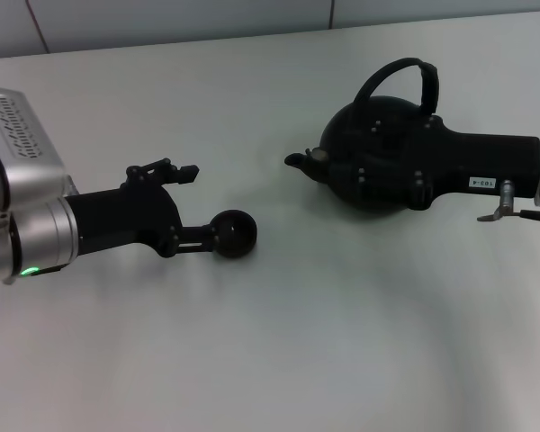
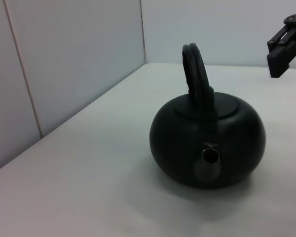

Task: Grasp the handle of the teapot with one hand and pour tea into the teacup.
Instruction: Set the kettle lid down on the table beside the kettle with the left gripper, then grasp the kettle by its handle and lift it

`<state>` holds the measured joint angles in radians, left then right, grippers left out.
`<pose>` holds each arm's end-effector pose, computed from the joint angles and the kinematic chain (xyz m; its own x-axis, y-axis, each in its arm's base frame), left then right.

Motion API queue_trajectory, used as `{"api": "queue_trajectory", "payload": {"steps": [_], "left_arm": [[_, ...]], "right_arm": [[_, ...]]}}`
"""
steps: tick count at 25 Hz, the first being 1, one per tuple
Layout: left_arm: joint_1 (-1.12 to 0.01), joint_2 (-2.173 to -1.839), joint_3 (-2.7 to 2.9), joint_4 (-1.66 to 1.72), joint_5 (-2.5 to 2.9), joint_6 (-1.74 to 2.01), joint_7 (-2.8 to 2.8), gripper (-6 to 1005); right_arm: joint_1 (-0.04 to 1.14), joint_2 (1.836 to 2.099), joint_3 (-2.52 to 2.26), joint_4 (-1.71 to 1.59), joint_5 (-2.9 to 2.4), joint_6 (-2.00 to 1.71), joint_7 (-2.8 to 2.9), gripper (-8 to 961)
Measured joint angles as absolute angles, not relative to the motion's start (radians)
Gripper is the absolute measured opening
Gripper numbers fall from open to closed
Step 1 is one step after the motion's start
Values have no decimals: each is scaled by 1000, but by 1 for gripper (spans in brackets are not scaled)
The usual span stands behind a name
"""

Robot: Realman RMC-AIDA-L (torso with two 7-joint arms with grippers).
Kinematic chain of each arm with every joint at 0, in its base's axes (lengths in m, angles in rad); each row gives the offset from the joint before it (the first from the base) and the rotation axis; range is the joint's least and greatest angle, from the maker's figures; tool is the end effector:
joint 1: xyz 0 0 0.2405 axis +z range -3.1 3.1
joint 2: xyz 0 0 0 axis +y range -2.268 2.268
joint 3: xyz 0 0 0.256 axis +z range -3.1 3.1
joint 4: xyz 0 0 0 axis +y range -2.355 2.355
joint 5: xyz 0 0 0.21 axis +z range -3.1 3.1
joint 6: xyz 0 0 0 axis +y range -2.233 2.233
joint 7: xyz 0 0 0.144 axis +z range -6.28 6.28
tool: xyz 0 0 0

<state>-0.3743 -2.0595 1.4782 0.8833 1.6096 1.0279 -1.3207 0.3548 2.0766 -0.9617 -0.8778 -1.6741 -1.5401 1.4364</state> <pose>-0.2338 0.3360 -0.0568 0.9446 0.1241 0.3038 0.2310 -0.9090 -0.3471 0.2460 0.3145 0.0197 0.7659 -0.2415 -0.5959 -0.4212 -0.8887 -0.1811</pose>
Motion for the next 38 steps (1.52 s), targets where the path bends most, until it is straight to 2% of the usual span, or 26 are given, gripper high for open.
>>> {"api": "queue_trajectory", "payload": {"steps": [8,10,11,12,14,15,16,19,32,38], "left_arm": [[-368,-2059,1281,872,1610,1219,-1333,869],[-370,-2049,1216,865,1611,1294,-1333,868],[-371,-2026,1188,863,1618,1366,-1334,868],[-371,-2026,1188,863,1618,1366,-1334,867],[-376,-1968,1177,860,1642,1488,-1343,867],[-376,-1968,1177,860,1642,1488,-1343,866],[-377,-1946,1160,859,1671,1541,-1352,866],[-377,-1936,1093,862,1754,1594,-1366,863],[-375,-1945,966,870,1920,1663,-1323,860],[-372,-1962,968,880,1924,1741,-1282,860]], "right_arm": [[363,2077,-960,-871,-1673,-1505,1434,483],[367,2077,-960,-867,-1673,-1498,1431,483],[367,2077,-960,-867,-1673,-1493,1431,483],[367,2077,-960,-867,-1673,-1493,1431,483],[370,2077,-960,-866,-1673,-1467,1433,482],[370,2077,-960,-866,-1673,-1467,1433,482],[372,2077,-960,-865,-1673,-1457,1435,482],[383,2078,-961,-851,-1664,-1407,1435,482],[346,2079,-931,-840,-1592,-1330,1439,480],[305,2078,-899,-841,-1584,-1331,1430,479]]}}
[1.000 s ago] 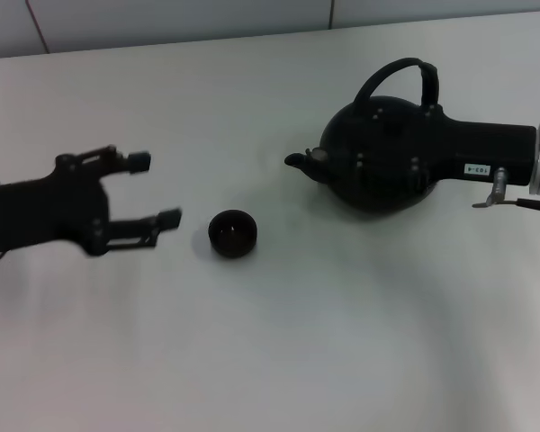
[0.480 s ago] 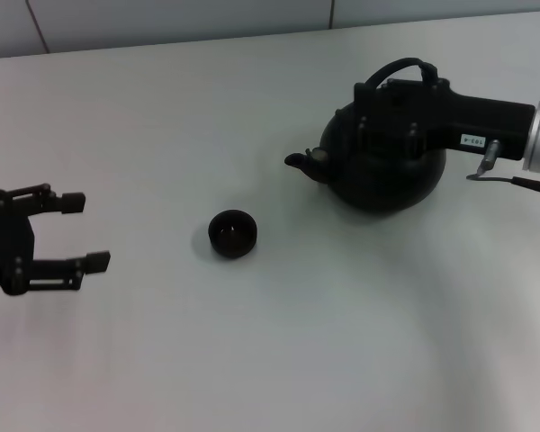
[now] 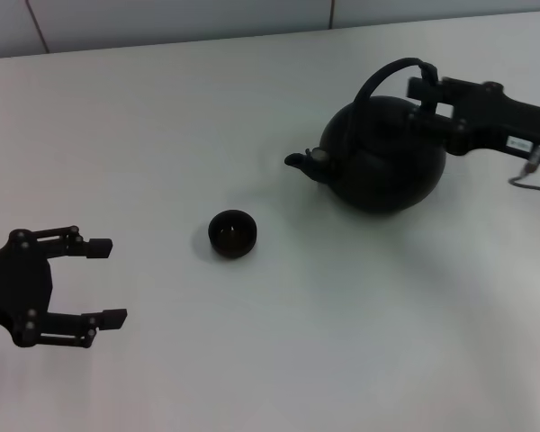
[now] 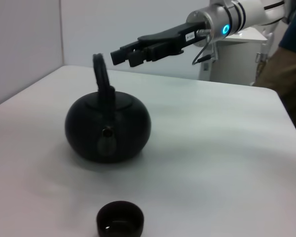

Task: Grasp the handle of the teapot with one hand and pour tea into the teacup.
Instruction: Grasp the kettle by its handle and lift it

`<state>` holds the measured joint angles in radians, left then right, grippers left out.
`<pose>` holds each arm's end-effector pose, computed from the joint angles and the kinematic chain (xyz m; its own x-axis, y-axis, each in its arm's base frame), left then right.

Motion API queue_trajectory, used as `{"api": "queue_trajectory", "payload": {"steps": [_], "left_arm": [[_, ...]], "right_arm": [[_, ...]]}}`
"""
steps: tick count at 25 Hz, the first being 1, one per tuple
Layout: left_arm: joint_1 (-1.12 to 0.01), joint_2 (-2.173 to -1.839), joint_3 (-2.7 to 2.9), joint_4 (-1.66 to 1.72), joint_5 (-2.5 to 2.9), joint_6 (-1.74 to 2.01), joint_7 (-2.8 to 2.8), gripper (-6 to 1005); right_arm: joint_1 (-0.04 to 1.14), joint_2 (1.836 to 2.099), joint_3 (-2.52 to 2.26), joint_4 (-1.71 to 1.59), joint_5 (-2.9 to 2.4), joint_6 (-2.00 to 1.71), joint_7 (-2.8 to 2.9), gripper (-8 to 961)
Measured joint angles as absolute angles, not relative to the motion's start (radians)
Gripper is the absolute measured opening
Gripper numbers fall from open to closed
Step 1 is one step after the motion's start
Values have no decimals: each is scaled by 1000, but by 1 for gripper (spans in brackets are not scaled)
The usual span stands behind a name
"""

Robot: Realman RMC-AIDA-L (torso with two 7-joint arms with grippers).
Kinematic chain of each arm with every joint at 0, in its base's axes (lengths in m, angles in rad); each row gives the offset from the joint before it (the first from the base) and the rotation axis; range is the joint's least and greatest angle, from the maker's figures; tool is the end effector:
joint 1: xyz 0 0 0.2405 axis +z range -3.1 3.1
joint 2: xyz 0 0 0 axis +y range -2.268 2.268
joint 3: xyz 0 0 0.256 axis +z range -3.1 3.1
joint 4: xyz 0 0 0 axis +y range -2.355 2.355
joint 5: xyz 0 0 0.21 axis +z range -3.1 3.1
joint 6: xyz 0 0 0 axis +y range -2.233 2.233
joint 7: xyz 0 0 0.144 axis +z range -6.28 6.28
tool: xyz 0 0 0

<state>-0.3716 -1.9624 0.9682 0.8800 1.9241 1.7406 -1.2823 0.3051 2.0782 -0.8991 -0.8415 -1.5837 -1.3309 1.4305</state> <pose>-0.2776 0.2881 0.0404 0.9408 0.1327 0.3120 0.1694 -0.9811 -0.0935 0.2829 0.3288 0.0391 0.6862 -0.2720 -0.6747 -0.6171 -0.7087 -0.3419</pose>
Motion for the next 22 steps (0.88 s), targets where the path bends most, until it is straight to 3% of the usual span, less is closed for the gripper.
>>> {"api": "queue_trajectory", "payload": {"steps": [9,22], "left_arm": [[-400,-1979,967,873,1926,1748,-1259,860],[-427,-2002,930,858,1917,1747,-1258,860]], "right_arm": [[261,2077,-759,-785,-1581,-1316,1374,478],[370,2080,-764,-605,-1581,-1139,1299,476]]}}
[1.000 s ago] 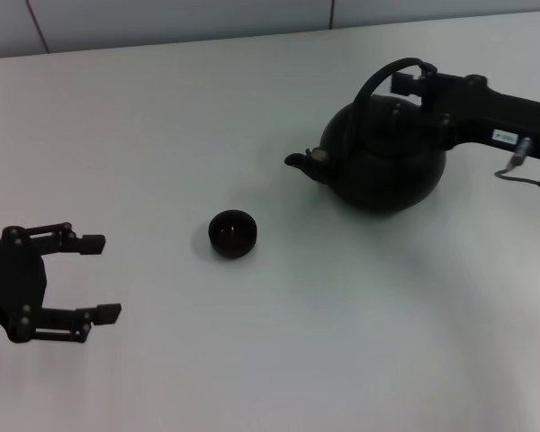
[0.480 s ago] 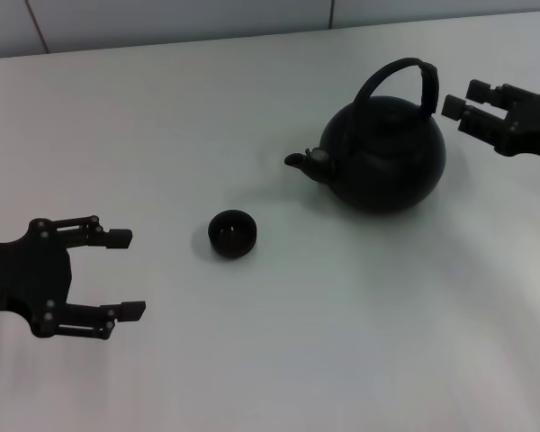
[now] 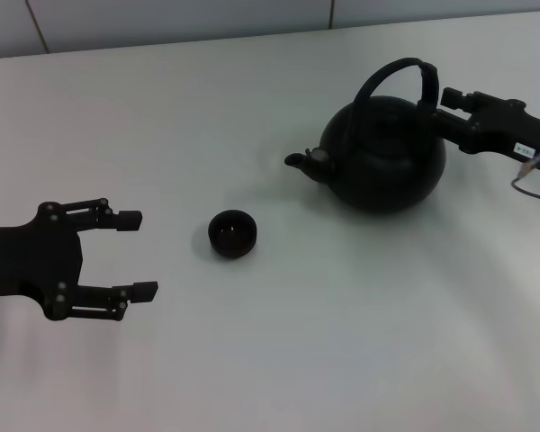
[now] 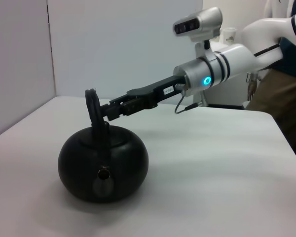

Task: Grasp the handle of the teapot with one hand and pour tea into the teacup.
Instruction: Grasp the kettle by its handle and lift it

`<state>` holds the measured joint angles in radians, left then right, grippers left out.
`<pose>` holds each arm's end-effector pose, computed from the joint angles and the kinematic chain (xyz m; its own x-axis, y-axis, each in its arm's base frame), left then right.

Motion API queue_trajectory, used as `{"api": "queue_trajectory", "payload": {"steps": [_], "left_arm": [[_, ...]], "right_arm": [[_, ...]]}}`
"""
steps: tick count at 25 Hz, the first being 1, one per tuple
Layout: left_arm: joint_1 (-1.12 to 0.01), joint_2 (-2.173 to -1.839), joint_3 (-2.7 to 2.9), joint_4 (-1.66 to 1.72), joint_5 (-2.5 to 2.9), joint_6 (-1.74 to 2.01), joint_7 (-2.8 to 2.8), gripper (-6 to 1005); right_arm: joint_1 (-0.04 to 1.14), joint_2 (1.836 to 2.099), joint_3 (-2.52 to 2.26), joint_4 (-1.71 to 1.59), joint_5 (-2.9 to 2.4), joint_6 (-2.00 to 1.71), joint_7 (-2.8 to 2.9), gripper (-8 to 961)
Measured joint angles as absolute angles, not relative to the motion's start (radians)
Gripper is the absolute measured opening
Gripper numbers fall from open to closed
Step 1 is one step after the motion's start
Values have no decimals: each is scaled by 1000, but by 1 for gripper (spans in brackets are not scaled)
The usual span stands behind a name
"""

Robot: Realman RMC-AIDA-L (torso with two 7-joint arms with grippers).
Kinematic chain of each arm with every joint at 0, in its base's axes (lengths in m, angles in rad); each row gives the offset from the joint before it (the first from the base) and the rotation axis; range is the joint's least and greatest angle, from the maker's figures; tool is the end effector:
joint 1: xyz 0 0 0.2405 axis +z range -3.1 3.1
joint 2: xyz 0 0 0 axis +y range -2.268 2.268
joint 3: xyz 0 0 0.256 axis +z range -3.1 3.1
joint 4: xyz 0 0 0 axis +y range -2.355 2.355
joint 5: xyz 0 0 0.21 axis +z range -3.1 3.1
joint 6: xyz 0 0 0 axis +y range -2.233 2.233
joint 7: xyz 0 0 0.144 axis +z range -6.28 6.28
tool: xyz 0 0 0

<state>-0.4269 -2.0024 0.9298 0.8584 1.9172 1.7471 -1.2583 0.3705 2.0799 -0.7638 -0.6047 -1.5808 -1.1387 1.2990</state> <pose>-0.2566 0.2997 0.0294 0.9239 0.0826 0.3735 0.1266 -0.9874 -0.0948 0.3265 0.3414 0.0242 0.6280 -0.3351 -0.7024 -0.7464 -0.5148 -0.4217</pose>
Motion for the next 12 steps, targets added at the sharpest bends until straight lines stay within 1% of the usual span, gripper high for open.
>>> {"api": "queue_trajectory", "payload": {"steps": [12], "left_arm": [[-434,-2010,926,824,1920,1695,-1267,860]], "right_arm": [[444,2082,-766,-549,-1581,-1027,1294,474]]}}
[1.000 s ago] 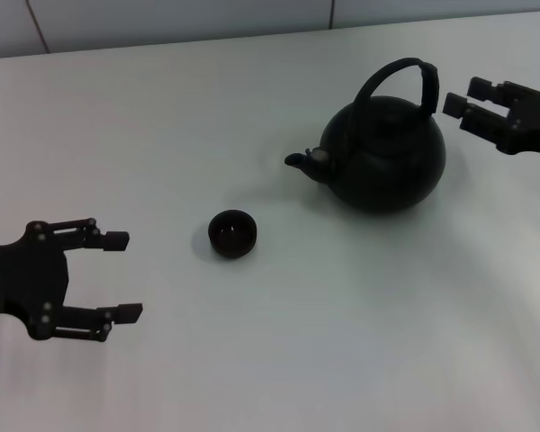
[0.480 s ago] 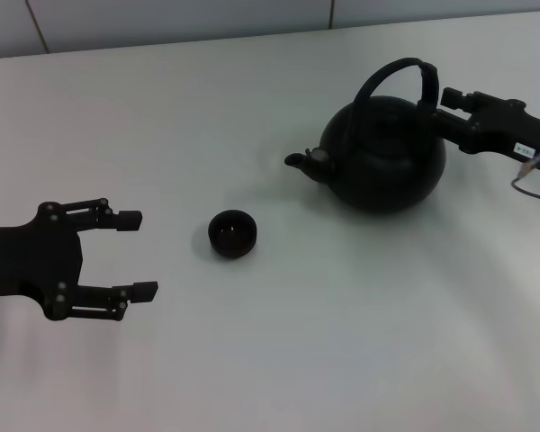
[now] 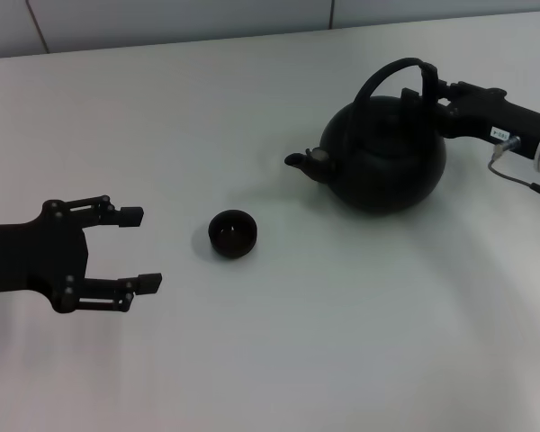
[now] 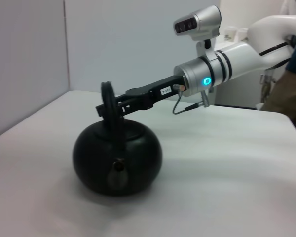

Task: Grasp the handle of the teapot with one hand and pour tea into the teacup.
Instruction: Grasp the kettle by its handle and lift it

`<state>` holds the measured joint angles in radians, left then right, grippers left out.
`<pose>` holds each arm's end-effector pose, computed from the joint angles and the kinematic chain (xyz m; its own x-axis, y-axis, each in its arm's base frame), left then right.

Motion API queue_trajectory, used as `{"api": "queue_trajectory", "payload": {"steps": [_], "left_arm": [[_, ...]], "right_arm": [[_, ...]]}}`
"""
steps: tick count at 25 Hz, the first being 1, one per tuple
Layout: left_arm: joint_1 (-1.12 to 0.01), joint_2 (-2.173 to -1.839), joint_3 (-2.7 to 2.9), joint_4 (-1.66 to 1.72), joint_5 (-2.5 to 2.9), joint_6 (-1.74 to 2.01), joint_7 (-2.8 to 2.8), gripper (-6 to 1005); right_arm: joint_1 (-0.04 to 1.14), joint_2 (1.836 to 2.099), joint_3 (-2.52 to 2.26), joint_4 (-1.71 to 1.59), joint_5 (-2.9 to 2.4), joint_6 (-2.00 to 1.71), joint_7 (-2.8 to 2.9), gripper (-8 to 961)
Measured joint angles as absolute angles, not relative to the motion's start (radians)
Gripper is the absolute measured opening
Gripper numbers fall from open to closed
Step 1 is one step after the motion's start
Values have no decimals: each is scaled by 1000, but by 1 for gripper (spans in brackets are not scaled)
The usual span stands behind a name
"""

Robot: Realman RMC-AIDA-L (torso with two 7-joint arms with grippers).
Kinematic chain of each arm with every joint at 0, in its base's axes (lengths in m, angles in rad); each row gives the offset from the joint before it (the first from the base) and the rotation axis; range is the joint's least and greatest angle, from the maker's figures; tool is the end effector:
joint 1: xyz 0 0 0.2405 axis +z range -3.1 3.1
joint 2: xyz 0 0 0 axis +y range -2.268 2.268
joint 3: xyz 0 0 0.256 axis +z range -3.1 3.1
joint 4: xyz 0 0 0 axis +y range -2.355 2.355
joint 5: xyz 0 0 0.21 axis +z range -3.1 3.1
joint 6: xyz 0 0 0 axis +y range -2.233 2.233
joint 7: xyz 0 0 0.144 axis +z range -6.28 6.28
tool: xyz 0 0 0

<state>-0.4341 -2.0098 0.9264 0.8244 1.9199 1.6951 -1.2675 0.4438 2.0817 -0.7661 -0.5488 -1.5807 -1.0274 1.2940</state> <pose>-0.2602 0.3046 0.0225 0.9190 0.1195 0.3757 0.1738 -0.9782 -0.1140 0.3205 0.3638 0.0144 0.6305 -0.3560 -0.6898 -0.7573 -0.4773 -0.4458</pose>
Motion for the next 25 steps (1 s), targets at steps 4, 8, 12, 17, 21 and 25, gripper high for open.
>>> {"api": "queue_trajectory", "payload": {"steps": [4,8,12,17,21,25], "left_arm": [[-436,-2011,924,822,1917,1681,-1268,860],[-443,-2012,924,822,1918,1678,-1269,860],[-452,-2011,923,820,1921,1666,-1269,860],[-460,-2011,923,819,1922,1642,-1270,860],[-461,-2011,923,819,1922,1637,-1271,860],[-461,-2011,923,819,1922,1637,-1273,860]], "right_arm": [[450,2082,-765,-544,-1580,-999,1293,474],[451,2082,-758,-543,-1579,-988,1292,473],[452,2081,-765,-541,-1577,-990,1261,473],[465,2085,-768,-500,-1523,-996,1147,447],[475,2083,-769,-481,-1499,-995,1116,345],[485,2081,-769,-478,-1498,-989,1111,244]]}}
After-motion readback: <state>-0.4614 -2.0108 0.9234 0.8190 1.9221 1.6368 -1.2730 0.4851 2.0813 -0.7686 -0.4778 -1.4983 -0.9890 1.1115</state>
